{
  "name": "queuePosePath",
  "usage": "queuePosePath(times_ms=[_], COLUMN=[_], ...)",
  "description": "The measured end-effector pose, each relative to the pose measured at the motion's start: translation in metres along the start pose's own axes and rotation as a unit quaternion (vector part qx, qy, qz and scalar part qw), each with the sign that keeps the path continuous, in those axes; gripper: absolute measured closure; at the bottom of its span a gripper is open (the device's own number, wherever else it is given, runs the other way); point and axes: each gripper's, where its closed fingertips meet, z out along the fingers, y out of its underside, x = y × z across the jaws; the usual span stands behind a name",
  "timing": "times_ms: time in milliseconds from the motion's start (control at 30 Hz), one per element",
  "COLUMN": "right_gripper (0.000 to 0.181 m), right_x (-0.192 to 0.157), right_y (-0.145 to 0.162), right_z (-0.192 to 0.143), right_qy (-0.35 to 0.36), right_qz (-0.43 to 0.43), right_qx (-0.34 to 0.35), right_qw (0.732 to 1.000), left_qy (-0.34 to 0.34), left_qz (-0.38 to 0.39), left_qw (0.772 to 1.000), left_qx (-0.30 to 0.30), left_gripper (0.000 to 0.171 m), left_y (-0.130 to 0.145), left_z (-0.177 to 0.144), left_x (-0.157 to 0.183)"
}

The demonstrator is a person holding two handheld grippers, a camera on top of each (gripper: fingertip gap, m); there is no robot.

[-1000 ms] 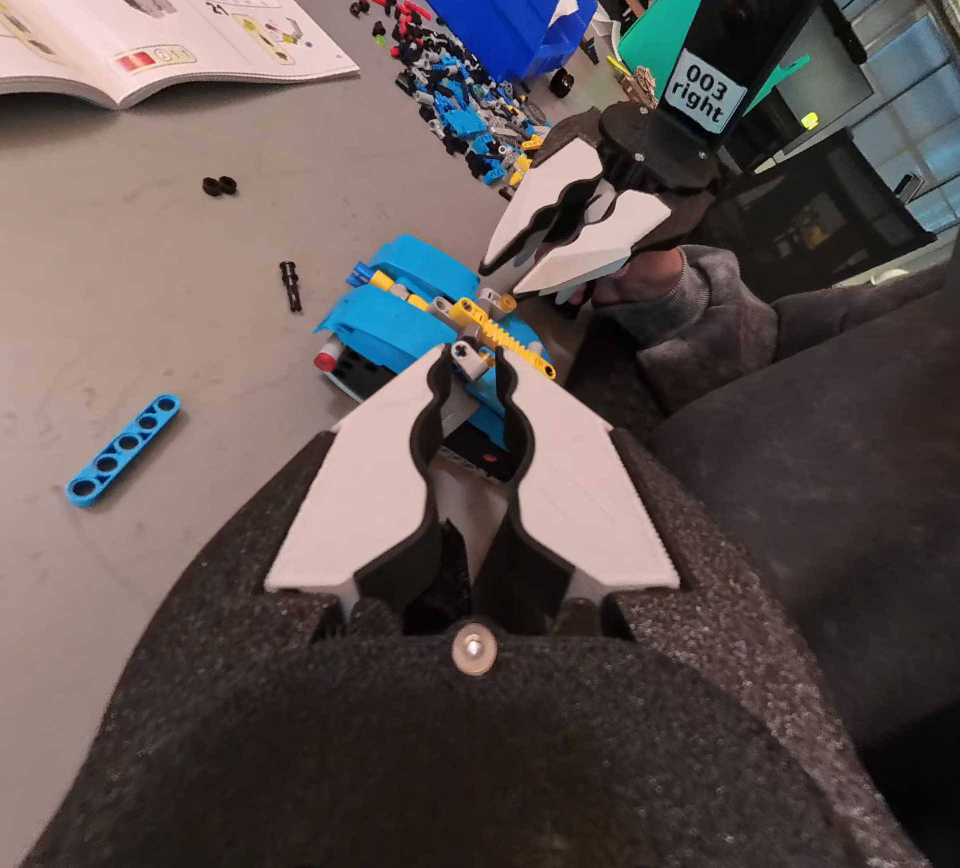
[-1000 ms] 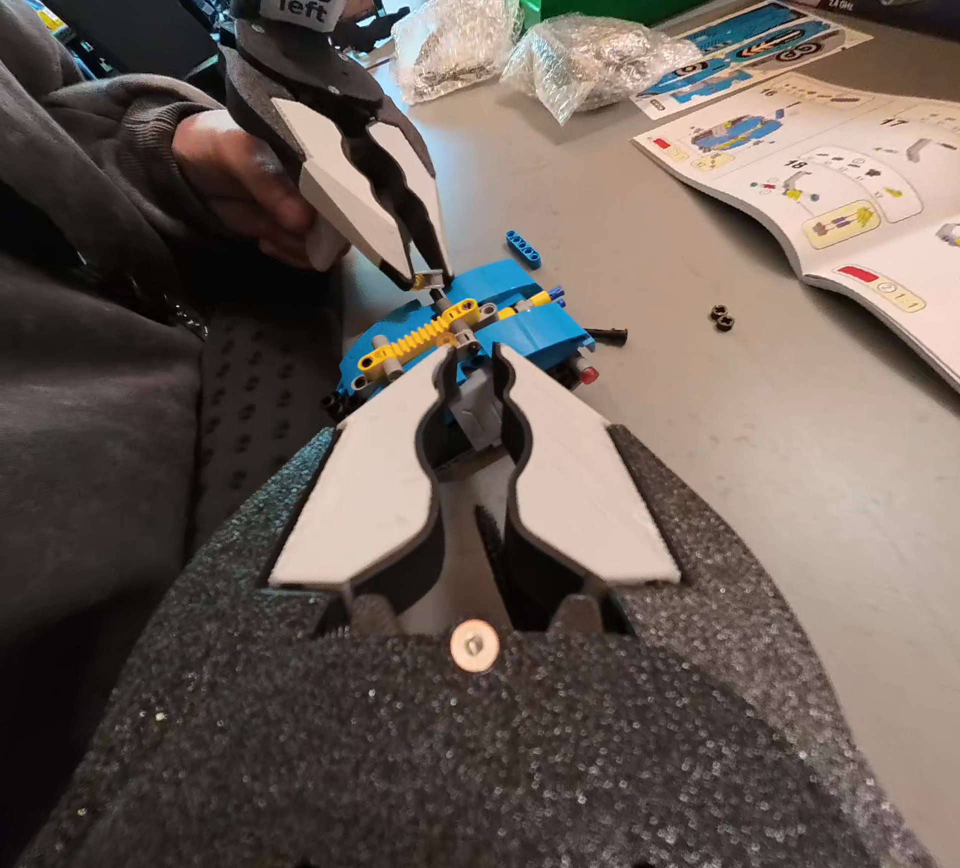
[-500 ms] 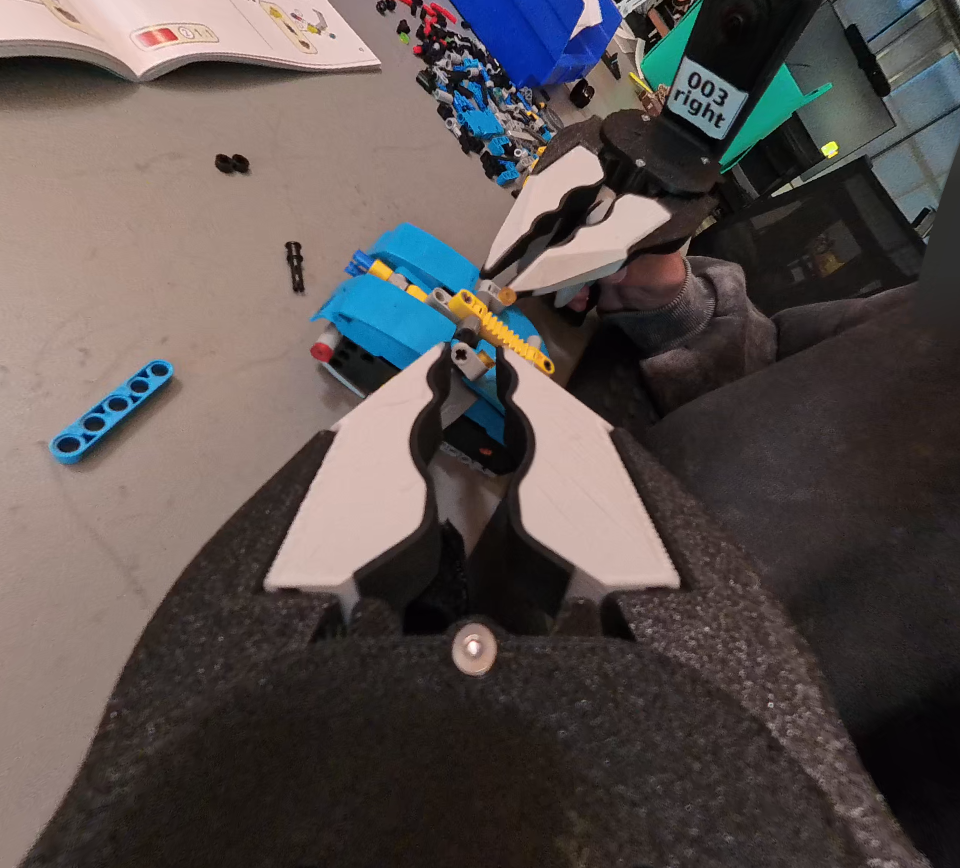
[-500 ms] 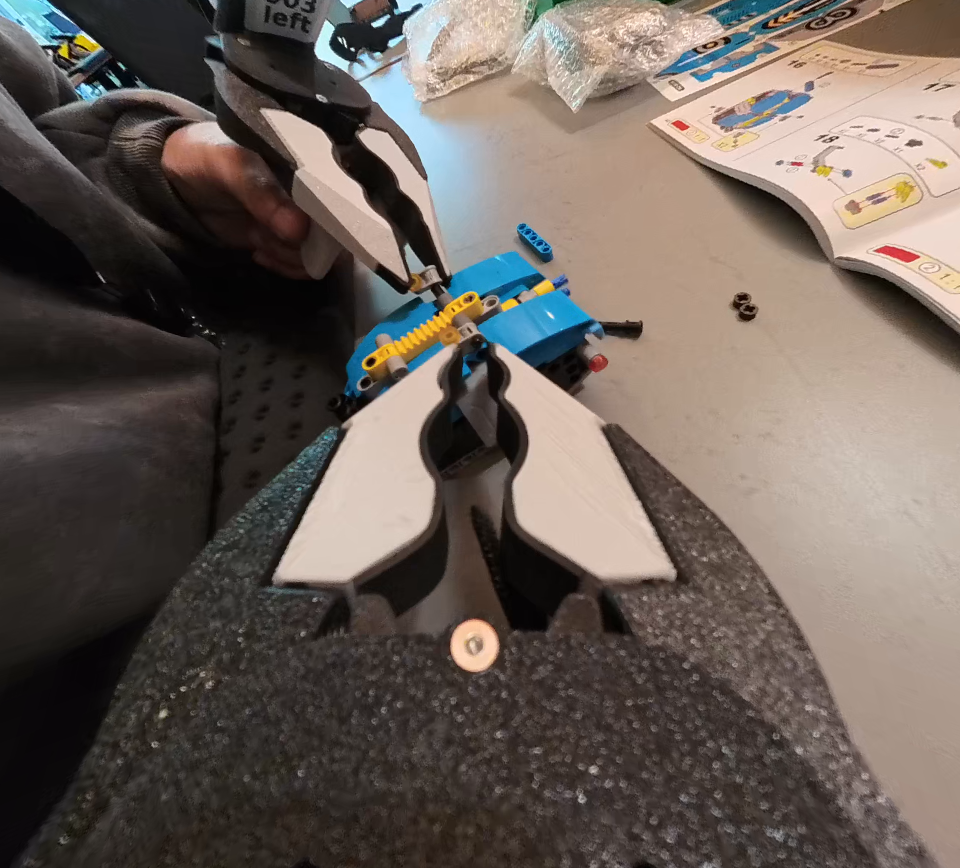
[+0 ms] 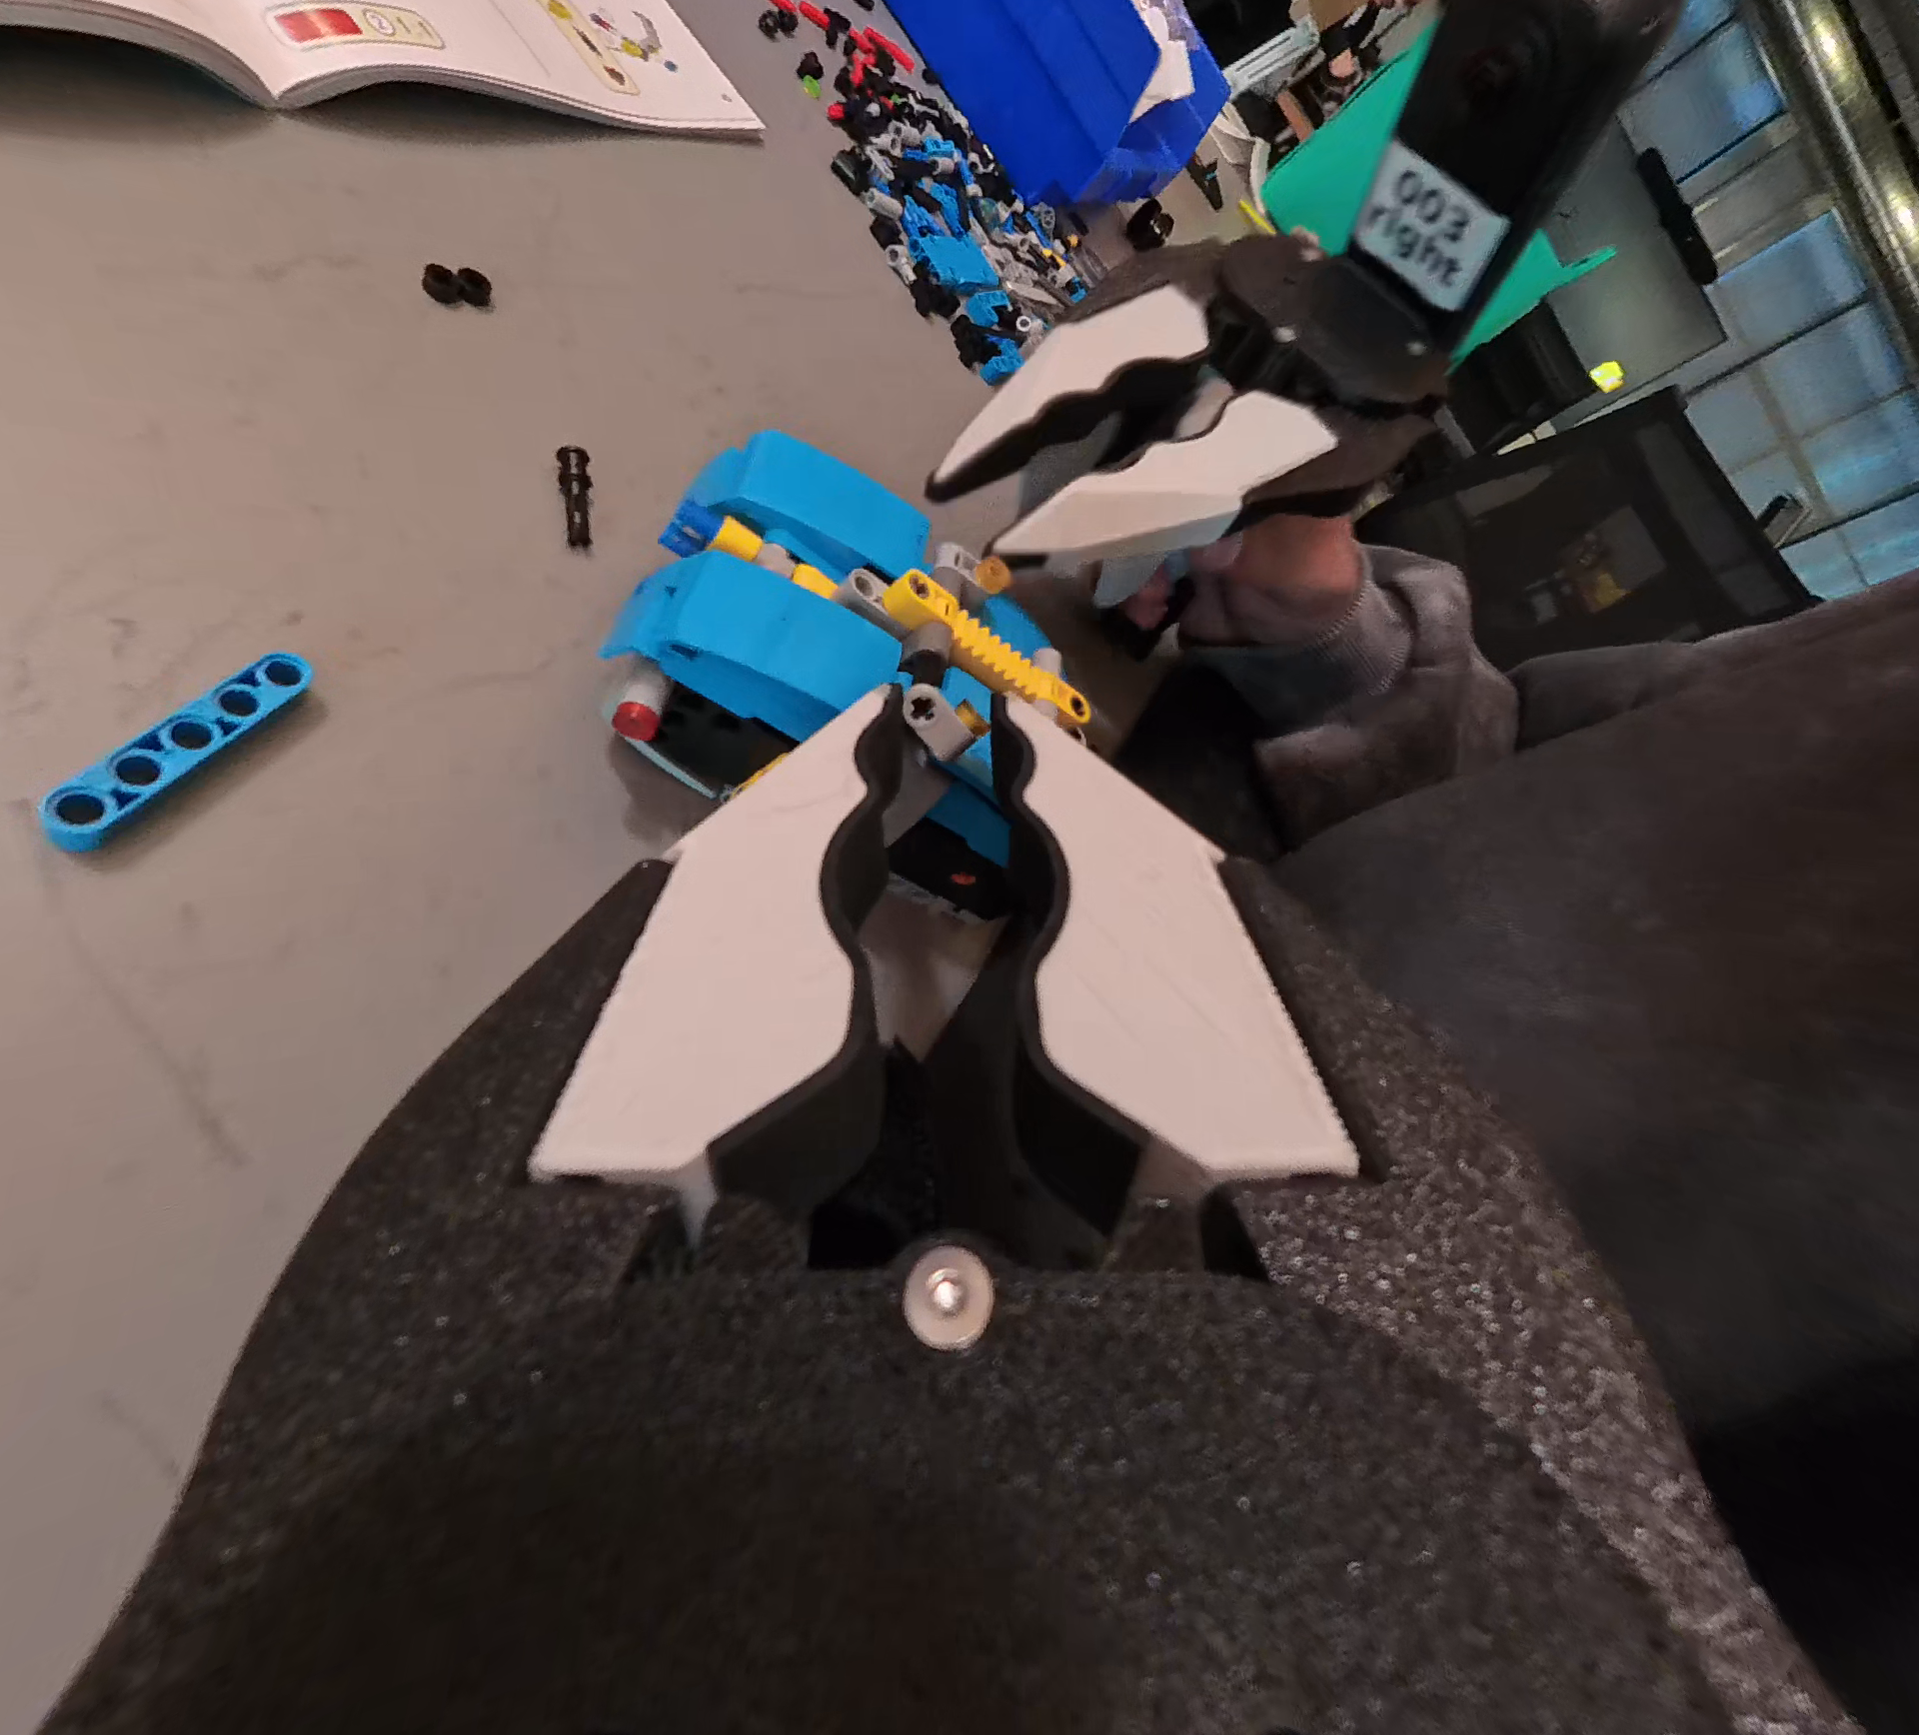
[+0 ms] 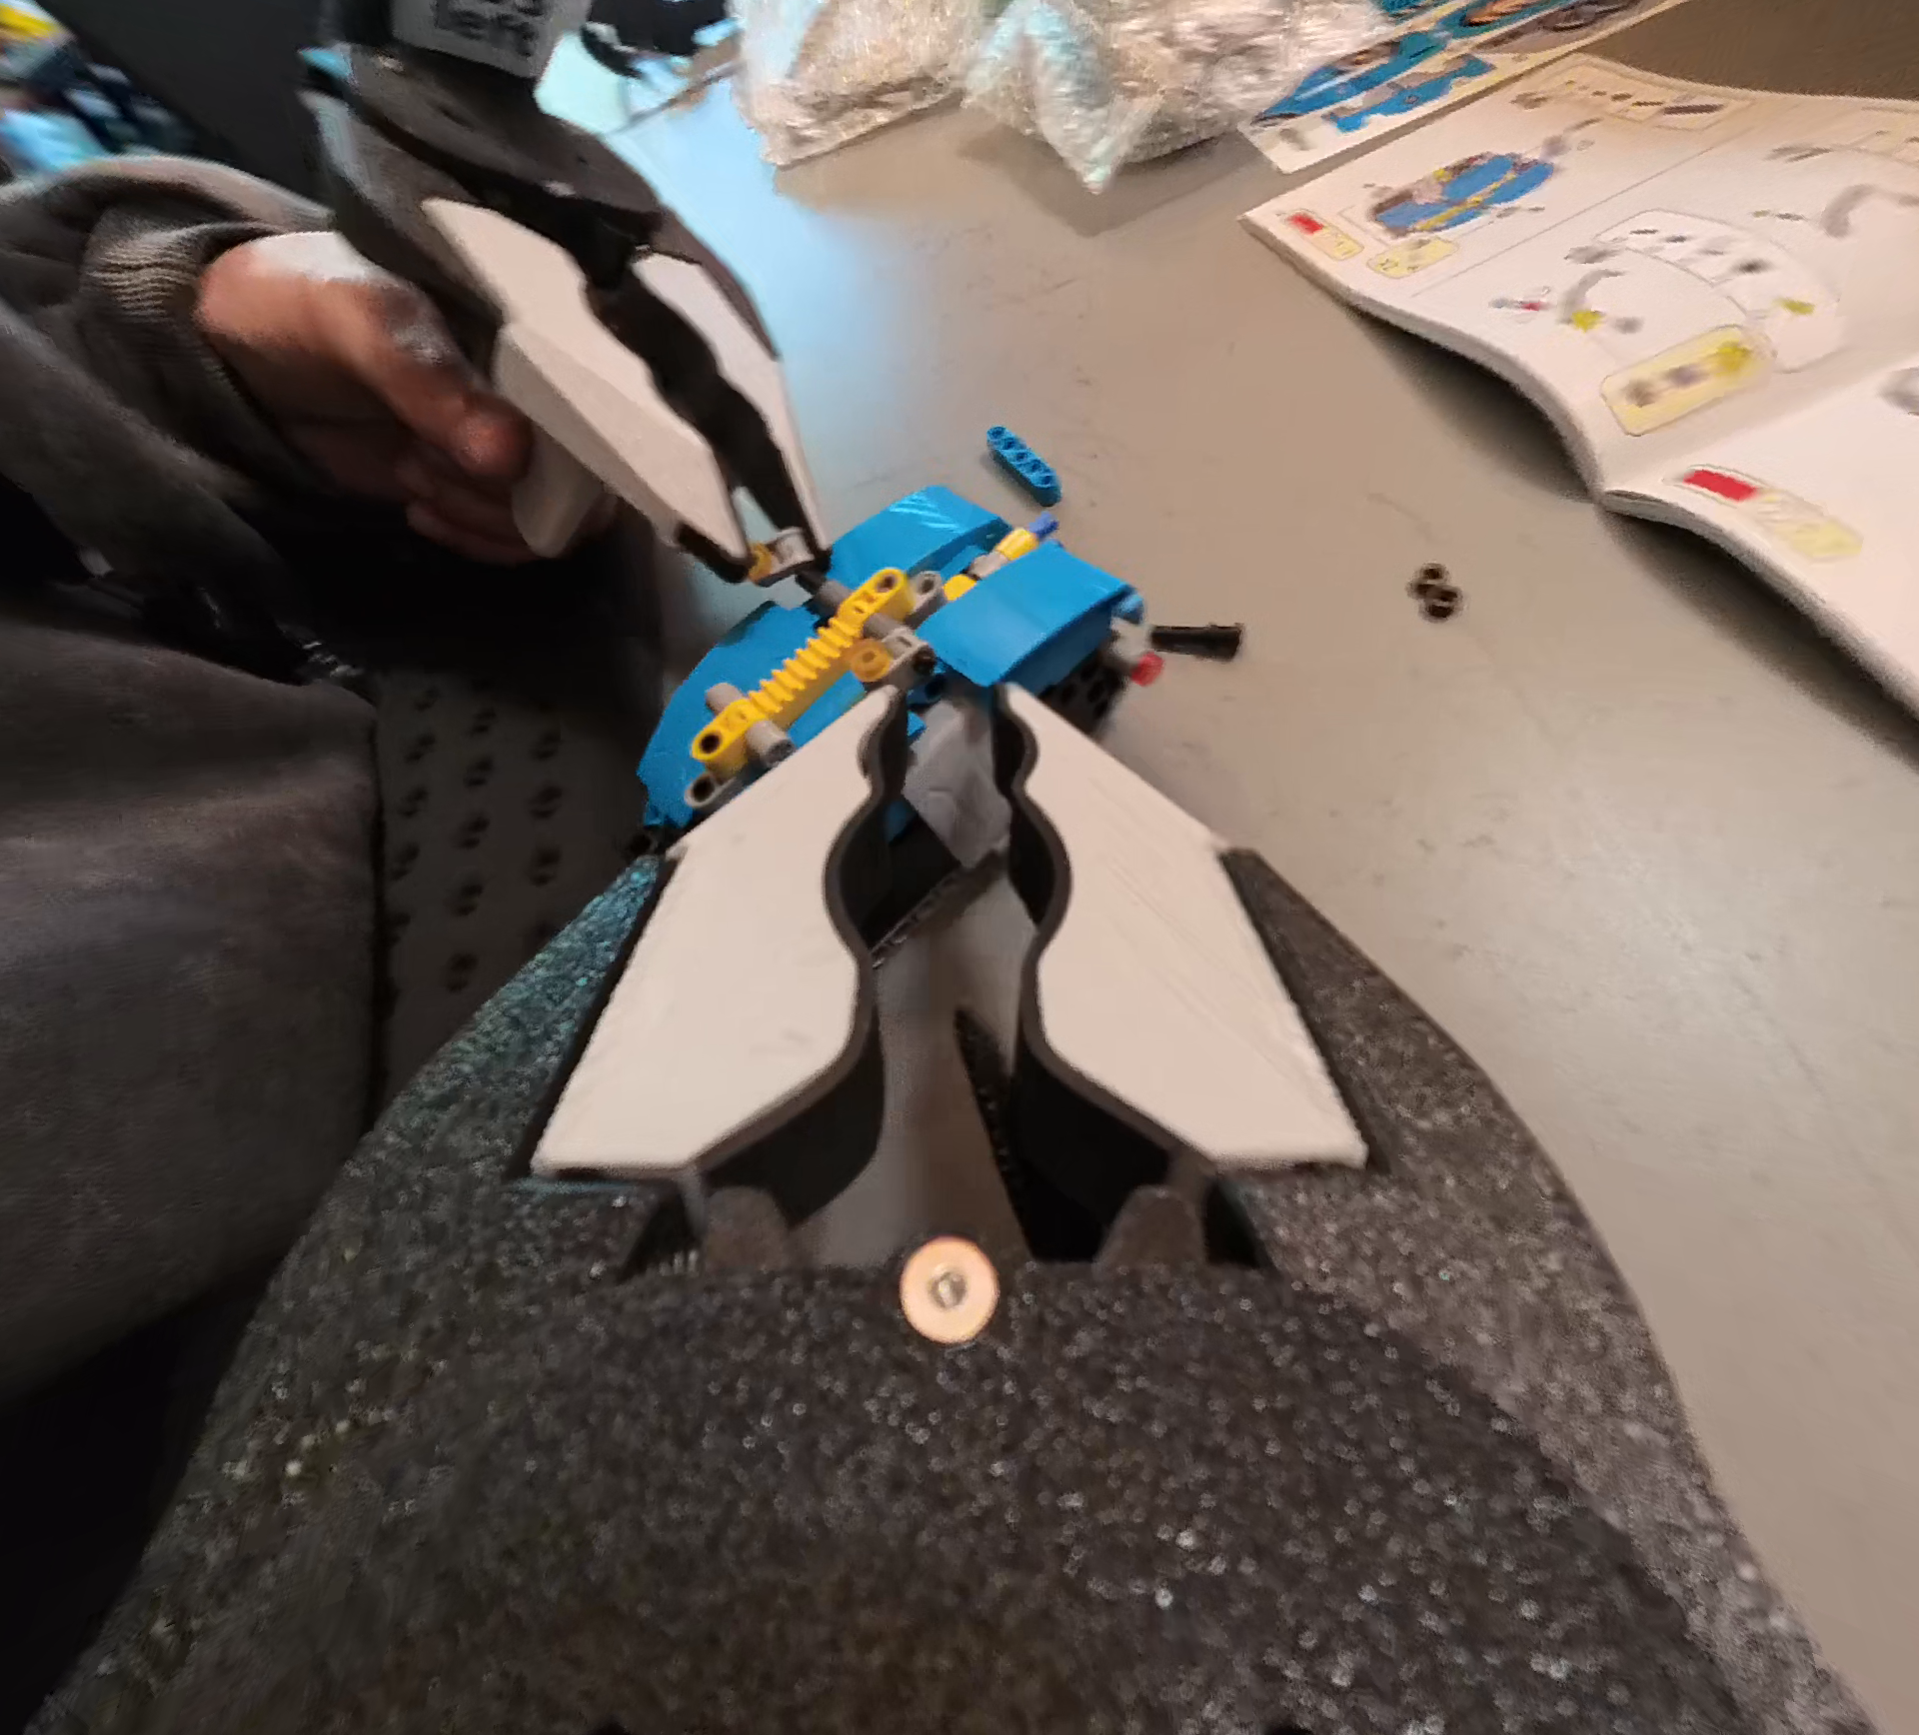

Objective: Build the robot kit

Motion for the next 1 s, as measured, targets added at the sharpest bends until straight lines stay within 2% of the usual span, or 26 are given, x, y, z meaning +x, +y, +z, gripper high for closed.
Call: queuePosePath(times_ms=[67, 133, 233, 300, 367, 467, 533, 700, 800, 900, 1000], right_gripper=[0.163, 0.146, 0.121, 0.12, 0.106, 0.093, 0.102, 0.104, 0.104, 0.102, 0.106], right_x=[-0.001, -0.02, -0.025, -0.027, -0.028, -0.019, -0.023, -0.013, -0.005, 0.0, 0.002], right_y=[-0.011, -0.017, -0.004, 0.0, 0.002, 0.026, 0.027, 0.025, 0.019, 0.016, 0.019], right_z=[-0.008, -0.008, 0.0, 0.003, 0.01, 0.021, 0.026, 0.023, 0.017, 0.01, 0.003], right_qy=[0.045, 0.055, 0.148, 0.204, 0.225, 0.257, 0.242, 0.212, 0.145, 0.07, 0.021], right_qz=[0.004, 0.021, 0.06, 0.078, 0.1, 0.124, 0.141, 0.165, 0.239, 0.322, 0.363], right_qx=[0.017, 0.017, -0.018, -0.013, -0.001, -0.056, -0.058, -0.077, -0.042, -0.005, 0.005], right_qw=[0.999, 0.998, 0.987, 0.976, 0.969, 0.957, 0.958, 0.96, 0.959, 0.944, 0.932], left_qy=[-0.009, -0.014, -0.012, -0.014, -0.017, -0.015, -0.006, -0.006, -0.022, -0.022, -0.021], left_qz=[-0.002, -0.019, -0.039, -0.039, -0.035, -0.026, -0.021, 0.022, 0.056, 0.066, 0.082], left_qw=[1.0, 1.0, 0.999, 0.998, 0.998, 0.998, 0.998, 0.998, 0.996, 0.994, 0.994], left_qx=[0.008, 0.018, 0.034, 0.039, 0.045, 0.058, 0.06, 0.058, 0.065, 0.079, 0.07], left_gripper=[0.156, 0.156, 0.155, 0.155, 0.155, 0.155, 0.155, 0.156, 0.156, 0.155, 0.155], left_y=[0.0, -0.002, -0.003, -0.003, -0.003, -0.006, -0.007, -0.004, -0.006, -0.01, -0.007], left_z=[0.0, 0.001, 0.001, 0.0, -0.001, -0.005, -0.009, -0.023, -0.034, -0.042, -0.041], left_x=[0.0, -0.001, -0.001, 0.0, 0.0, 0.003, 0.006, 0.011, 0.009, 0.01, 0.011])
